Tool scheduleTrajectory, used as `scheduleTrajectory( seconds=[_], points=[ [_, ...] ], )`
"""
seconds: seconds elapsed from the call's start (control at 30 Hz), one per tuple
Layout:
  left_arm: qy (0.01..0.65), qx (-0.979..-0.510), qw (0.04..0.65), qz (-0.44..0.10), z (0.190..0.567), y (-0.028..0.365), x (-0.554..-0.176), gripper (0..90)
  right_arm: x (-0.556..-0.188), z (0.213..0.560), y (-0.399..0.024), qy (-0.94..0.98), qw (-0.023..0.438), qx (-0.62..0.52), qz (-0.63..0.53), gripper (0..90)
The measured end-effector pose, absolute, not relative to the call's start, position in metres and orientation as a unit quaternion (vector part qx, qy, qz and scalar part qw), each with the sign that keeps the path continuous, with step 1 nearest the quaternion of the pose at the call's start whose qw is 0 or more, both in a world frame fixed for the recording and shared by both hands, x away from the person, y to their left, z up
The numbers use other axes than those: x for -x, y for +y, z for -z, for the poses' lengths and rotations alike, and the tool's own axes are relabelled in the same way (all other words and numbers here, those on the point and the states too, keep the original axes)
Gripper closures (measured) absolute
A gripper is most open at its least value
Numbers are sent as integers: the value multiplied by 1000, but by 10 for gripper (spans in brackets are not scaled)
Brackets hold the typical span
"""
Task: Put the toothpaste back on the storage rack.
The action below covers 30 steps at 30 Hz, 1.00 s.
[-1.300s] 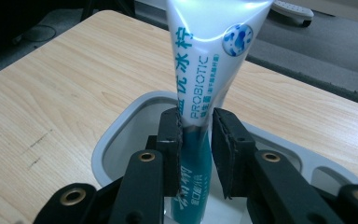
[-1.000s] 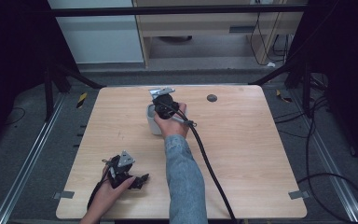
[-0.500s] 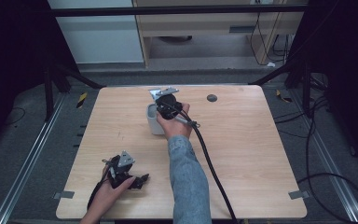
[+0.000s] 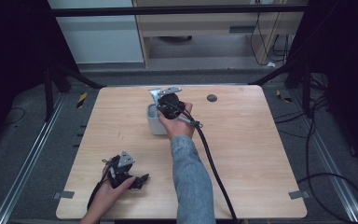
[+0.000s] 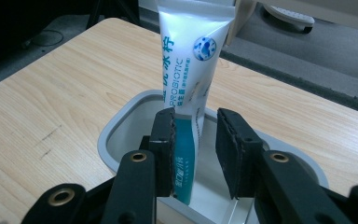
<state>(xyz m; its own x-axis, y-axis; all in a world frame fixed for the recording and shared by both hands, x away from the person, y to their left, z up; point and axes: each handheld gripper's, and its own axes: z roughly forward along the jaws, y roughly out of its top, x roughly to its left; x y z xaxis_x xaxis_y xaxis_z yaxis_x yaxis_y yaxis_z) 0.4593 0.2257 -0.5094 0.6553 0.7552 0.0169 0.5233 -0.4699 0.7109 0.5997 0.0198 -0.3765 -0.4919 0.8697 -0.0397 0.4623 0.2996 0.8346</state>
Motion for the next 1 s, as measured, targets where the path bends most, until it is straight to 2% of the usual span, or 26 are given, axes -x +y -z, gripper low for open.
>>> scheduleTrajectory(
  seconds=[0.3, 0.6, 0.77, 1.0],
  points=[
    [380, -841, 347, -167, 509, 226, -459, 0, -594, 370, 15, 766, 254, -430, -406, 619],
    [380, -841, 348, -167, 509, 226, -460, 0, -589, 369, 10, 761, 240, -441, -411, 491],
    [380, -841, 347, -167, 509, 226, -460, 0, -588, 371, 4, 757, 238, -450, -409, 369],
    [381, -841, 346, -167, 509, 225, -460, 0, -584, 369, -7, 761, 230, -450, -406, 276]
  ],
)
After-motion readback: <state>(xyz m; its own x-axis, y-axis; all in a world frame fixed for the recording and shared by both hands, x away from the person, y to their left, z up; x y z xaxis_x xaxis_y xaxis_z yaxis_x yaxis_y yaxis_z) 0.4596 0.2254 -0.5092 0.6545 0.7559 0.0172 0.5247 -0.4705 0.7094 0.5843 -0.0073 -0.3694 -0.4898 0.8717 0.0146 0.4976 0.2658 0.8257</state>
